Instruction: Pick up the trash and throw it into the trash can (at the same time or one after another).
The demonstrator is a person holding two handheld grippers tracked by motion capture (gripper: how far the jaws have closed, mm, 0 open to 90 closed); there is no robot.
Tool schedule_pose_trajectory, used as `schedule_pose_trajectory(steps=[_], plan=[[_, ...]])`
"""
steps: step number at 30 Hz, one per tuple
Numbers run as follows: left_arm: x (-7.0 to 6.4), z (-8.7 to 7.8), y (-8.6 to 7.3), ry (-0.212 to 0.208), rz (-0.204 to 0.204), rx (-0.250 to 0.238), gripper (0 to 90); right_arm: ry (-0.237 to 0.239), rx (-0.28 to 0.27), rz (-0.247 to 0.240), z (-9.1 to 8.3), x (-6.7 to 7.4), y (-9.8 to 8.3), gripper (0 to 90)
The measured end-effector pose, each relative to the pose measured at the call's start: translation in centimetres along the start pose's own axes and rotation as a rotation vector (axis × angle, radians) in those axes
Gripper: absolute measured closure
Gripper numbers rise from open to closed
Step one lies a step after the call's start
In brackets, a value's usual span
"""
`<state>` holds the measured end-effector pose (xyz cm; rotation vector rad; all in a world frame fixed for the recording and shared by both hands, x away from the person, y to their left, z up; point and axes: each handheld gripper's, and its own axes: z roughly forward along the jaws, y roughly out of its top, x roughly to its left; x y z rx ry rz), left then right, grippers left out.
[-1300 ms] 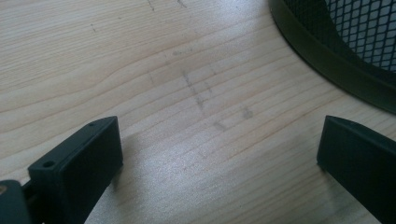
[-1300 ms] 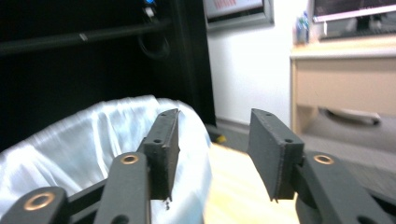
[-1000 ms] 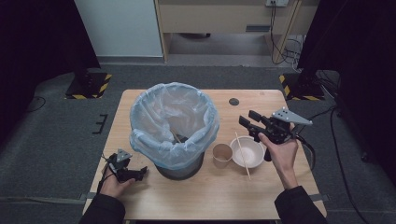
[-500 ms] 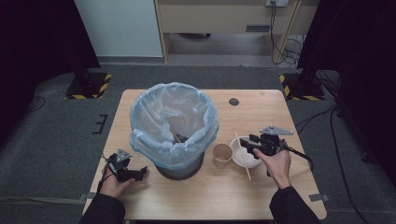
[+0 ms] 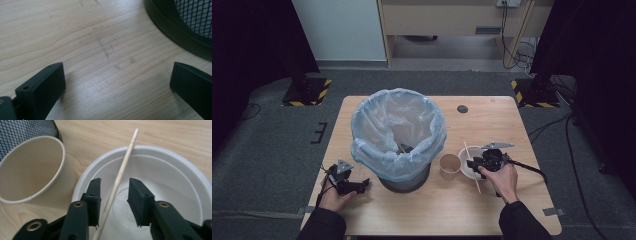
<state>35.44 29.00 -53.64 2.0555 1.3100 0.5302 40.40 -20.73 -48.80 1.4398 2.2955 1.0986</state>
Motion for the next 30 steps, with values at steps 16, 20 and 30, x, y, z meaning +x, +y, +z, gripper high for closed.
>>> schedule_pose_trajectory(steps=[16,20,30], plan=[[0.0,0.0,0.0,0.0,0.0,0.0,0.0,0.001,0.02,0.04,-0.5,-0.3,0.2,85.7],[0.0,0.0,0.0,0.0,0.0,0.0,0.0,0.007,0.002,0.044,-0.8,-0.5,0.3,86.0],[0.0,0.0,0.0,0.0,0.0,0.0,0.0,0.021,-0.091,0.06,-2.7,-0.8,1.4,86.0]])
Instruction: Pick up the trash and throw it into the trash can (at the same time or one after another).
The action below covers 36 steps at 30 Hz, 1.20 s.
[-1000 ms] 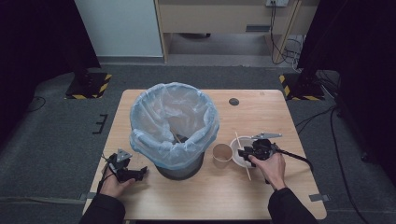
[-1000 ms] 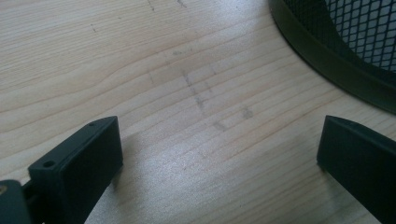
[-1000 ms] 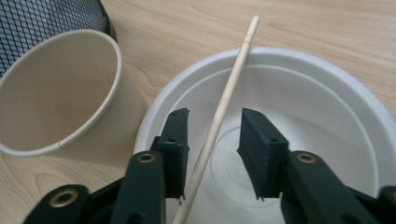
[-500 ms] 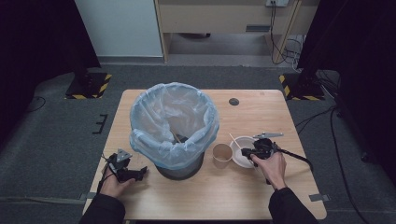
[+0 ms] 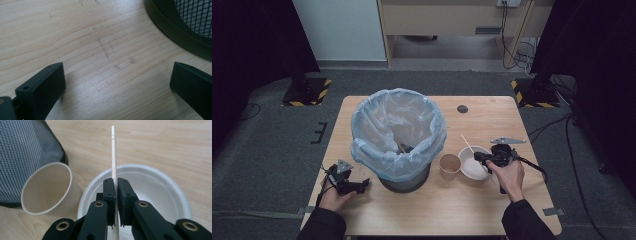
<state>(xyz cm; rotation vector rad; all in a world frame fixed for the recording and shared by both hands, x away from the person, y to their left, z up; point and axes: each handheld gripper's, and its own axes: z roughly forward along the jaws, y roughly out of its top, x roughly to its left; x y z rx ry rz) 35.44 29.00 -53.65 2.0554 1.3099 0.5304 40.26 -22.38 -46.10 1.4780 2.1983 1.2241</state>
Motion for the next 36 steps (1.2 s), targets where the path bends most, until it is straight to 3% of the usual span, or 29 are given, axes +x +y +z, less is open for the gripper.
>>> schedule_pose_trajectory(steps=[17,24,31,36], plan=[[0.0,0.0,0.0,0.0,0.0,0.0,0.0,-0.035,-0.274,-0.034,-4.4,0.4,2.6,86.0],[0.0,0.0,0.0,0.0,0.0,0.0,0.0,0.014,-0.396,-0.042,-6.7,1.1,3.8,86.0],[0.0,0.0,0.0,0.0,0.0,0.0,0.0,0.051,-0.475,-0.068,-8.3,2.3,4.8,86.0],[0.0,0.0,0.0,0.0,0.0,0.0,0.0,0.104,-0.538,-0.069,-9.6,3.2,5.6,86.0]])
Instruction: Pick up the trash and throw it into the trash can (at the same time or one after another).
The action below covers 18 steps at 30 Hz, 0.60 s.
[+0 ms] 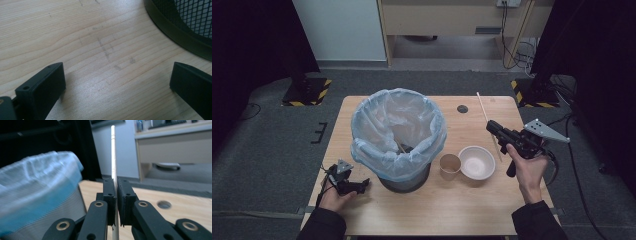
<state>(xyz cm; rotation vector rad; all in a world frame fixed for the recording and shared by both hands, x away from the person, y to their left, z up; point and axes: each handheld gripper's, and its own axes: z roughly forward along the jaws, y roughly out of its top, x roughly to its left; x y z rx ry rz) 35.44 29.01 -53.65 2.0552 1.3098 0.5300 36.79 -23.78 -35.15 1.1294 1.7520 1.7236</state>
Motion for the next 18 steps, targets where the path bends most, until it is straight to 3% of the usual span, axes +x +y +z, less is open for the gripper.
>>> schedule_pose_trajectory(steps=[9,18], plan=[[0.0,0.0,0.0,0.0,0.0,0.0,0.0,0.071,-0.094,-0.007,-0.7,1.8,2.7,86.0],[0.0,0.0,0.0,0.001,0.0,0.0,0.0,0.104,-0.134,-0.034,0.2,3.4,5.3,86.0]])
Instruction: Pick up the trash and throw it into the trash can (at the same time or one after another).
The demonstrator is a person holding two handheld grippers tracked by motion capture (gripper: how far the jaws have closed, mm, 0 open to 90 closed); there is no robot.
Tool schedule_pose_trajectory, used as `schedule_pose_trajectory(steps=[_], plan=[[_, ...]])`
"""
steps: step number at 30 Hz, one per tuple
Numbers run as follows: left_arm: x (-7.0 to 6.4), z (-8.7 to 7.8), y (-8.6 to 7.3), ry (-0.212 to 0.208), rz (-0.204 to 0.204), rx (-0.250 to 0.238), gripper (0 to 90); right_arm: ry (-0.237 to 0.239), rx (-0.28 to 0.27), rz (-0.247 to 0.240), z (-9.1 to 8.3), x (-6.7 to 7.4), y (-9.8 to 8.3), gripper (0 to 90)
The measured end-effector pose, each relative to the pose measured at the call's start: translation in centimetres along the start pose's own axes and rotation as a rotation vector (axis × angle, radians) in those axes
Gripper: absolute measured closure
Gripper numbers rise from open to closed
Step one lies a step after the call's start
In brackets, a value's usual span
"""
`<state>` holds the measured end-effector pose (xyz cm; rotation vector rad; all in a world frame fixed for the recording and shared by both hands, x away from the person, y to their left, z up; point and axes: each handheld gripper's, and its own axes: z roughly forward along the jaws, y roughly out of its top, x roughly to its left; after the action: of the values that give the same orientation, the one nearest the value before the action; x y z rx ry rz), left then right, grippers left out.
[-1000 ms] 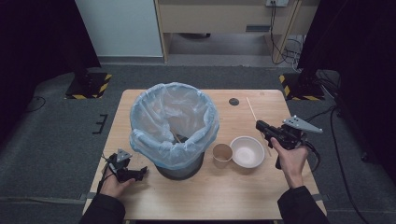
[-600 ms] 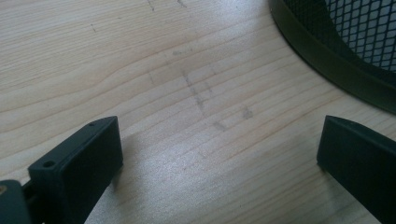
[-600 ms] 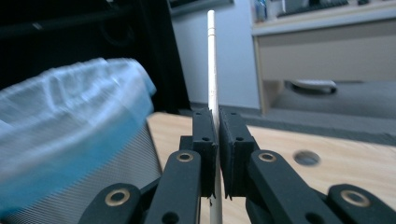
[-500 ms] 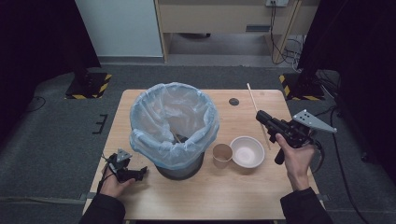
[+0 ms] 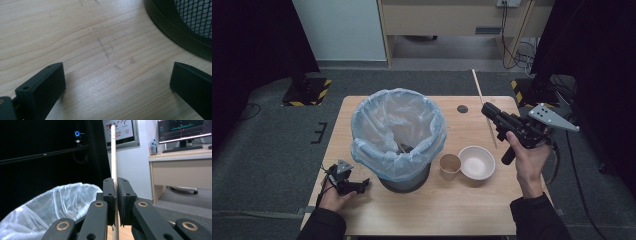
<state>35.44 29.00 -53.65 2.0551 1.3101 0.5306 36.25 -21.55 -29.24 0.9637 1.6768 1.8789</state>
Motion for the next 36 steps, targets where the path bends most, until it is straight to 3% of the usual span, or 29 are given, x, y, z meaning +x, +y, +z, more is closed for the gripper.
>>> schedule_pose_trajectory(steps=[14,36], plan=[[0.0,0.0,0.0,0.0,0.0,0.0,0.0,0.059,-0.037,-0.037,2.4,2.6,3.4,86.0],[0.0,0.0,0.0,0.0,-0.001,-0.001,0.0,0.128,-0.037,-0.033,6.7,6.1,4.0,86.0]])
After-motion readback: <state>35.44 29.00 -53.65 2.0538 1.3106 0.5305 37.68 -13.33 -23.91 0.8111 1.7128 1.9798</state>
